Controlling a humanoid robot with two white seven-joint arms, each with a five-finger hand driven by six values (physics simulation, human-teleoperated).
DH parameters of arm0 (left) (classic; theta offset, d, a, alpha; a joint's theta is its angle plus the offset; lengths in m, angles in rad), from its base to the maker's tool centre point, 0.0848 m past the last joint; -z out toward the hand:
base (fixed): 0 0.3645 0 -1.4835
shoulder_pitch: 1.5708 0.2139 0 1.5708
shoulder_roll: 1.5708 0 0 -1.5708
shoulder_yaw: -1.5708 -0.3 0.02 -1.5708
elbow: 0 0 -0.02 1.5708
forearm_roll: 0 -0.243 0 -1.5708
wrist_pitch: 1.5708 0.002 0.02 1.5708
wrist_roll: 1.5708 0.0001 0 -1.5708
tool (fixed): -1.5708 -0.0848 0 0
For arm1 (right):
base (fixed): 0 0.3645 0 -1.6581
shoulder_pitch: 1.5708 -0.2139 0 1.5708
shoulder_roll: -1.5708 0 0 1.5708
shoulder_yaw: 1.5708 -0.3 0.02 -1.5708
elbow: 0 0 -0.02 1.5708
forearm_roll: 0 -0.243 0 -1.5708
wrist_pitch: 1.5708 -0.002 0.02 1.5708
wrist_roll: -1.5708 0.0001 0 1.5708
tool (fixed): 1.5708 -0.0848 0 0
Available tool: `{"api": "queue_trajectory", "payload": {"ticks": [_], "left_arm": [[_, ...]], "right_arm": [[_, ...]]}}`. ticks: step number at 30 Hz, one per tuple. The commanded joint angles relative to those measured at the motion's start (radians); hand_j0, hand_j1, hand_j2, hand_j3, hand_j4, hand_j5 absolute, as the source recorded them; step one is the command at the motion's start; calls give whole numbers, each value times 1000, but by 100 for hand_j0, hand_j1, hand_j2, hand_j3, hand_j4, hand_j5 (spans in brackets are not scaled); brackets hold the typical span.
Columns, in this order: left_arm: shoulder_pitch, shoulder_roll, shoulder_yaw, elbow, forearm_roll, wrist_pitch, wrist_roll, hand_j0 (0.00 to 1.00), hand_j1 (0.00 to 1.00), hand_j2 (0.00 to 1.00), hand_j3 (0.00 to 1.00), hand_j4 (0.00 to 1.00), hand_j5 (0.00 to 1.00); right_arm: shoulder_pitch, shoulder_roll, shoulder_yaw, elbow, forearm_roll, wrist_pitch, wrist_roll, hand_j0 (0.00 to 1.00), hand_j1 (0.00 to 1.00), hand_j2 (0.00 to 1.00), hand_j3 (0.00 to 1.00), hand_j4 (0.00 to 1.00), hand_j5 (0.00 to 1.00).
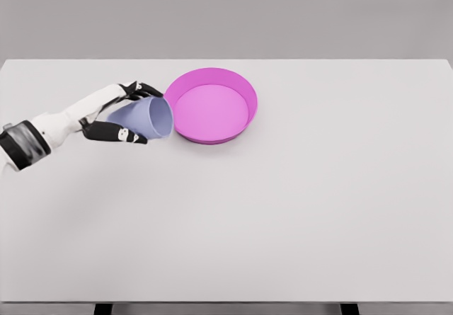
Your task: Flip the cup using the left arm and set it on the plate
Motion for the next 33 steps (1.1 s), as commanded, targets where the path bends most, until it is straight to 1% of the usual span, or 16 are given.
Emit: {"api": "queue_trajectory", "payload": {"ticks": [1, 3, 6, 8, 13, 15, 16, 17, 18, 22, 23, 24, 26, 27, 29, 33], "left_arm": [[0, -6, 18, 0, 60, -50, 29, 60, 60, 60, 60, 60, 60], [-3, -9, 18, 1, 110, -53, 30, 60, 60, 60, 60, 60, 60], [-3, -44, 18, 1, 204, -56, 32, 60, 60, 60, 60, 60, 60], [-5, -88, 18, 4, 270, -59, 32, 59, 59, 59, 59, 59, 59], [-8, -167, 15, 29, 354, -73, 33, 59, 59, 59, 59, 59, 59], [-8, -220, 16, 52, 359, -73, 38, 59, 59, 59, 59, 59, 59], [-8, -251, 16, 64, 382, -73, 76, 59, 59, 59, 59, 59, 59], [-8, -262, 13, 79, 418, -75, 110, 59, 59, 59, 59, 59, 59], [-12, -291, 12, 102, 440, -79, 113, 59, 59, 59, 59, 59, 59], [-15, -380, 16, 148, 454, -79, 118, 59, 59, 59, 59, 59, 59], [-15, -418, 18, 176, 461, -88, 128, 59, 59, 59, 59, 59, 59], [-17, -446, 16, 210, 458, -124, 165, 58, 58, 58, 58, 58, 58], [-18, -473, 18, 227, 457, -144, 185, 57, 57, 57, 57, 57, 57], [-18, -489, 19, 236, 457, -170, 187, 57, 57, 57, 57, 57, 57], [-20, -538, 33, 288, 455, -240, 188, 54, 54, 54, 54, 54, 54], [-20, -588, 35, 360, 445, -383, 187, 51, 51, 51, 51, 51, 51]], "right_arm": [[0, 0, 0, 0, 0, 0, 0, 100, 100, 100, 100, 100, 100], [0, 0, 0, 0, 0, 0, 0, 100, 100, 100, 100, 100, 100], [0, 0, 0, 0, 0, 0, 0, 100, 100, 100, 100, 100, 100], [0, 0, 0, 0, 0, 0, 0, 100, 100, 100, 100, 100, 100], [0, 0, 0, 0, 0, 0, 0, 100, 100, 100, 100, 100, 100], [0, 0, 0, 0, 0, 0, 0, 100, 100, 100, 100, 100, 100], [0, 0, 0, 0, 0, 0, 0, 100, 100, 100, 100, 100, 100], [0, 0, 0, 0, 0, 0, 0, 100, 100, 100, 100, 100, 100], [0, 0, 0, 0, 0, 0, 0, 100, 100, 100, 100, 100, 100], [0, 0, 0, 0, 0, 0, 0, 100, 100, 100, 100, 100, 100], [0, 0, 0, 0, 0, 0, 0, 100, 100, 100, 100, 100, 100], [0, 0, 0, 0, 0, 0, 0, 100, 100, 100, 100, 100, 100], [0, 0, 0, 0, 0, 0, 0, 100, 100, 100, 100, 100, 100], [0, 0, 0, 0, 0, 0, 0, 100, 100, 100, 100, 100, 100], [0, 0, 0, 0, 0, 0, 0, 100, 100, 100, 100, 100, 100], [0, 0, 0, 0, 0, 0, 0, 100, 100, 100, 100, 100, 100]]}}
